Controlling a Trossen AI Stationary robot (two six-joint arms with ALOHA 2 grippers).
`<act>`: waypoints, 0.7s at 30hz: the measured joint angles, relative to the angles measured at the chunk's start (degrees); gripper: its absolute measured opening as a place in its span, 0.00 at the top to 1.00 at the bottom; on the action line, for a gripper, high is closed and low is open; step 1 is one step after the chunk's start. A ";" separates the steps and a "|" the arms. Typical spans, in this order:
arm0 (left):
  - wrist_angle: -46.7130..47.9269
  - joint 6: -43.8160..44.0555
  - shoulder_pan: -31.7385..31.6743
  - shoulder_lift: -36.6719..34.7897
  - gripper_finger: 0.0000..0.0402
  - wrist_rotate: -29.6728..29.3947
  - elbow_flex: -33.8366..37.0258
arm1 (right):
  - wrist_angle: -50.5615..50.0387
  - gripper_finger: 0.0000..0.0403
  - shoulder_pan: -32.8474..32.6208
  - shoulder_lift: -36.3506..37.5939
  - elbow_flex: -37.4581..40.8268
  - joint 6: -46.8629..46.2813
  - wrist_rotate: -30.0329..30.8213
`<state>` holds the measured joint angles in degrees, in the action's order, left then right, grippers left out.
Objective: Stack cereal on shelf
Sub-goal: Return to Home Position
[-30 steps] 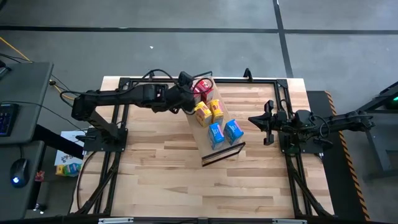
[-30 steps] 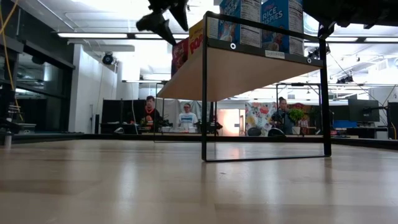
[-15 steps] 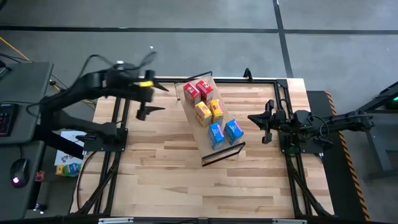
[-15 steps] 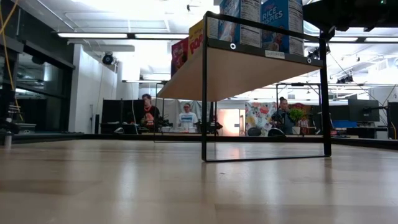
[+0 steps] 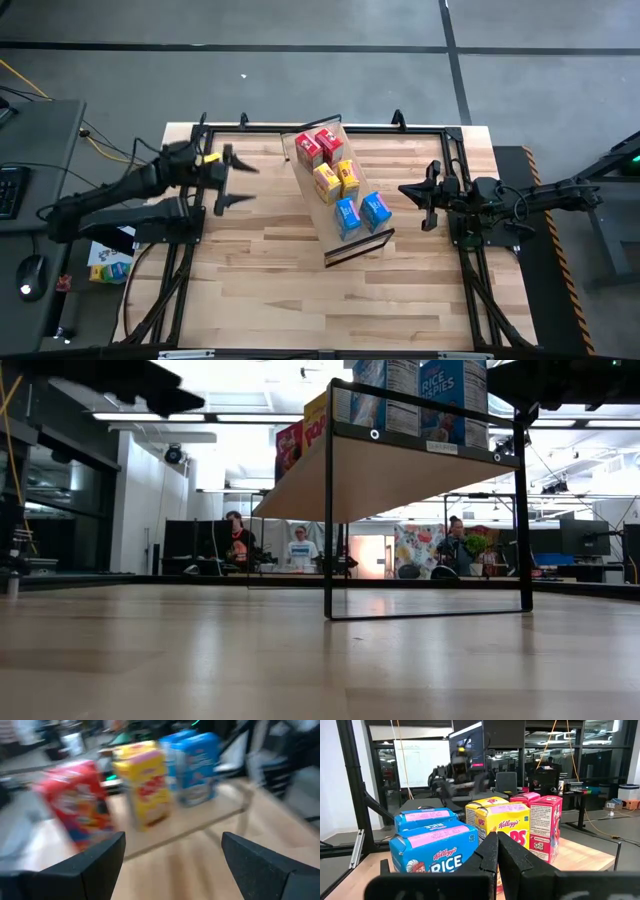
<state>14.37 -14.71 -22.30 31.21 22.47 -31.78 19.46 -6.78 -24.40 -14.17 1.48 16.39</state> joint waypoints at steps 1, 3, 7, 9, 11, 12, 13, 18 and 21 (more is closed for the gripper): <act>-2.79 1.95 0.52 -1.31 0.20 2.05 2.78 | 0.00 1.00 -0.01 -0.02 0.00 0.00 0.01; -10.55 6.97 2.06 -3.50 0.20 3.85 8.38 | 0.00 1.00 0.01 -0.02 0.00 0.00 -0.01; -26.24 13.77 5.33 -7.22 0.20 0.87 17.83 | 0.00 1.00 -0.01 0.00 0.00 0.00 -0.05; -30.73 14.45 6.71 -9.00 0.20 -1.26 20.51 | -0.06 1.00 -0.01 -0.02 0.00 -0.06 -0.07; -32.48 14.19 7.74 -10.49 0.20 -2.38 22.25 | -0.19 1.00 0.00 -0.02 0.00 -0.02 -0.08; -32.51 14.15 8.08 -11.10 0.20 -2.87 22.68 | -0.26 1.00 0.00 -0.02 0.00 -0.02 -0.08; -32.38 14.17 8.46 -11.64 0.20 -3.50 22.99 | -0.31 1.00 0.01 -0.02 0.00 -0.05 -0.08; -35.25 13.52 10.38 -13.31 0.20 -3.99 26.71 | -0.35 1.00 0.01 0.00 0.00 -0.14 -0.08; -43.13 13.99 11.78 -14.61 0.20 -4.52 31.08 | -0.36 1.00 0.00 -0.01 0.00 -0.15 -0.18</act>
<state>-28.75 -0.72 -10.52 16.60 17.95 -0.71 19.11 -6.77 -24.41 -14.17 1.32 16.21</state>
